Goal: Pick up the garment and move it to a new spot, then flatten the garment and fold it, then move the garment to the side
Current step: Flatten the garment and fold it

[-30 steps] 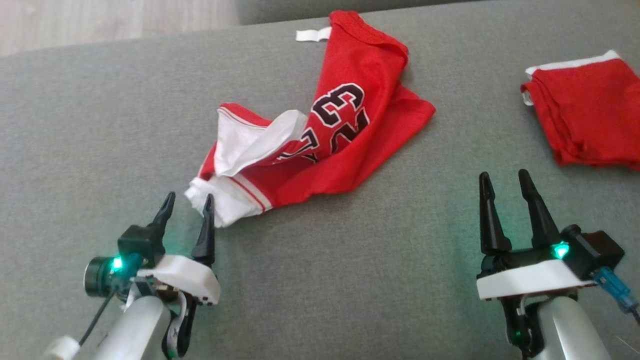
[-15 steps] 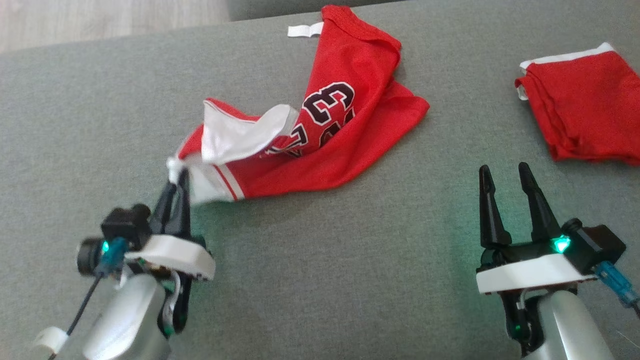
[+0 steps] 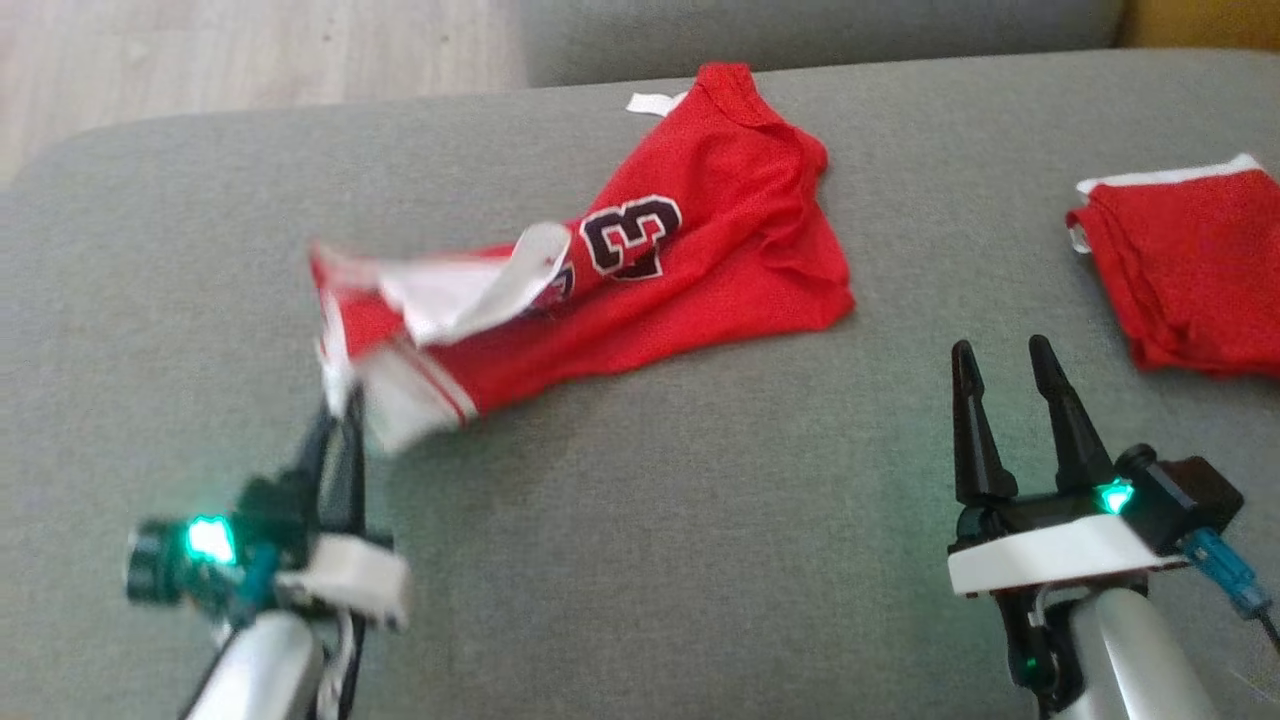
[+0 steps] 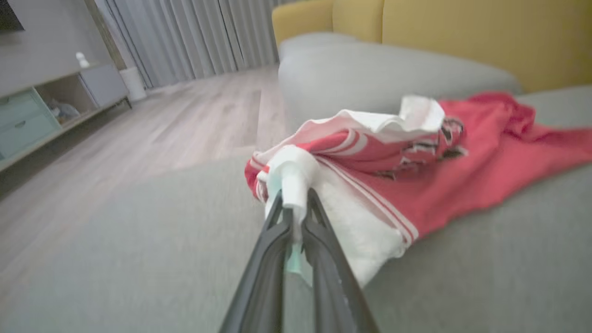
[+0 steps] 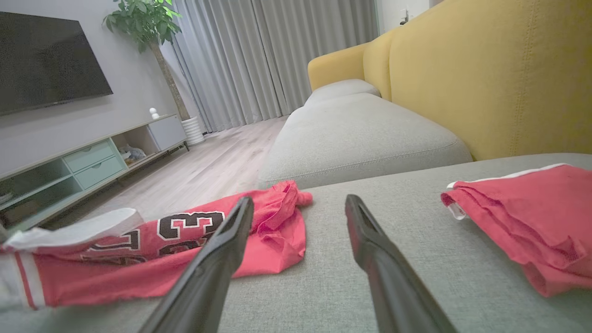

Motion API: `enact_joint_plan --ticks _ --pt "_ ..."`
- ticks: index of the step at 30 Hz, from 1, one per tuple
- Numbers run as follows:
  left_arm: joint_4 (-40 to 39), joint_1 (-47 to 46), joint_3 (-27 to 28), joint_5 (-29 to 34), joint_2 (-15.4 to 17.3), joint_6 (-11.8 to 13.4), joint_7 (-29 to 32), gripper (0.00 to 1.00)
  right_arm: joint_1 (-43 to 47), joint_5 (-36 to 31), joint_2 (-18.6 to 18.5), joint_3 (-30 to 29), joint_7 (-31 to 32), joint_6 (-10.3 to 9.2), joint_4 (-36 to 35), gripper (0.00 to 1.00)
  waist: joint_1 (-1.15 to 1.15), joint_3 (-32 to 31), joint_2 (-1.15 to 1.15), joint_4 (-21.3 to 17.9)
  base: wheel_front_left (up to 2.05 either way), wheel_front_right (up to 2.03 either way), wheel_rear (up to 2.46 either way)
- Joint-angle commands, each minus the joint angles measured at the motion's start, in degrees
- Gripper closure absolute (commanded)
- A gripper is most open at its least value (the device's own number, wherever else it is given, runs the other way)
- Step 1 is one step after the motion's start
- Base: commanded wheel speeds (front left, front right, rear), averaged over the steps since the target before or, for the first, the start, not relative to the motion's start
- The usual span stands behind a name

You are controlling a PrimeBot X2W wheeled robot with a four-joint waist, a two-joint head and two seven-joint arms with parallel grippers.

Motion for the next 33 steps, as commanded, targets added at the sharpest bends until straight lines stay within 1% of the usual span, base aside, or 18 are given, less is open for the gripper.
enact_joint_plan --ticks 1,2,3,4,5,9,14,18,24,28,30,33 --pt "-1.04 0.08 1.22 0.25 1.95 0.23 2.25 1.00 -0.05 0.36 -0.27 1.37 -0.61 -0.05 -1.52 0.00 0.00 -0.84 0.00 1.09 0.00 0.00 0.00" --pt "-0.85 1.14 0.62 0.15 1.90 0.40 3.89 0.63 0.15 0.38 -0.27 1.31 -0.61 -0.05 -1.43 0.00 0.00 -1.09 0.00 1.42 0.00 0.00 0.00" --pt "-0.96 2.06 -0.23 0.32 1.95 0.34 5.26 0.03 0.32 0.39 -0.27 1.33 -0.61 -0.05 -1.31 0.00 0.00 -1.29 0.00 1.65 0.00 0.00 0.00" --pt "-0.96 2.06 -0.23 0.32 1.95 0.34 5.26 0.03 0.32 0.39 -0.27 1.33 -0.61 -0.05 -1.31 0.00 0.00 -1.29 0.00 1.65 0.00 0.00 0.00" --pt "-1.29 2.79 -0.64 0.11 1.83 0.32 6.16 0.00 0.42 0.38 -0.27 1.38 -0.61 -0.05 -1.21 0.00 0.00 -1.39 0.00 1.84 0.00 0.00 0.00" --pt "-3.89 4.25 -1.62 -0.20 1.44 0.12 6.57 0.00 0.54 0.32 -0.27 1.14 -0.61 -0.05 -0.99 0.00 0.00 -1.78 0.00 2.63 0.00 0.00 0.00" --pt "-7.56 3.32 -0.52 0.00 1.09 0.64 1.39 0.00 0.51 0.18 -0.27 1.33 -0.61 -0.05 -0.93 0.00 0.00 -1.88 0.00 3.17 0.00 0.00 0.00" --pt "-8.18 1.90 -1.46 0.65 1.49 -0.92 -0.08 0.00 0.17 0.14 -0.27 2.07 -0.61 -0.05 -0.91 0.00 0.00 -1.38 0.00 2.54 0.00 0.00 0.00" --pt "-6.81 -2.26 -4.66 3.23 2.15 -3.40 1.48 0.00 -0.48 -0.16 -0.27 2.08 -0.61 -0.05 -1.12 0.00 0.00 0.53 0.00 0.37 0.00 0.00 0.00" --pt "-4.08 -5.04 -6.67 4.66 2.64 -4.86 4.76 0.00 -1.00 -0.25 -0.27 2.08 -0.61 -0.05 -1.32 0.00 0.00 1.99 0.00 -1.19 0.00 0.00 0.00" --pt "-2.78 -6.23 -6.91 5.25 3.11 -4.91 5.76 0.00 -1.27 -0.13 -0.27 1.93 -0.61 -0.05 -1.40 0.00 0.00 2.58 0.00 -1.79 0.00 0.00 0.00" --pt "-1.35 -7.57 -6.47 5.89 3.44 -3.89 5.84 0.00 -1.49 0.02 -0.27 1.84 -0.61 -0.05 -1.52 0.00 0.00 3.21 0.00 -2.32 0.00 0.00 0.00"
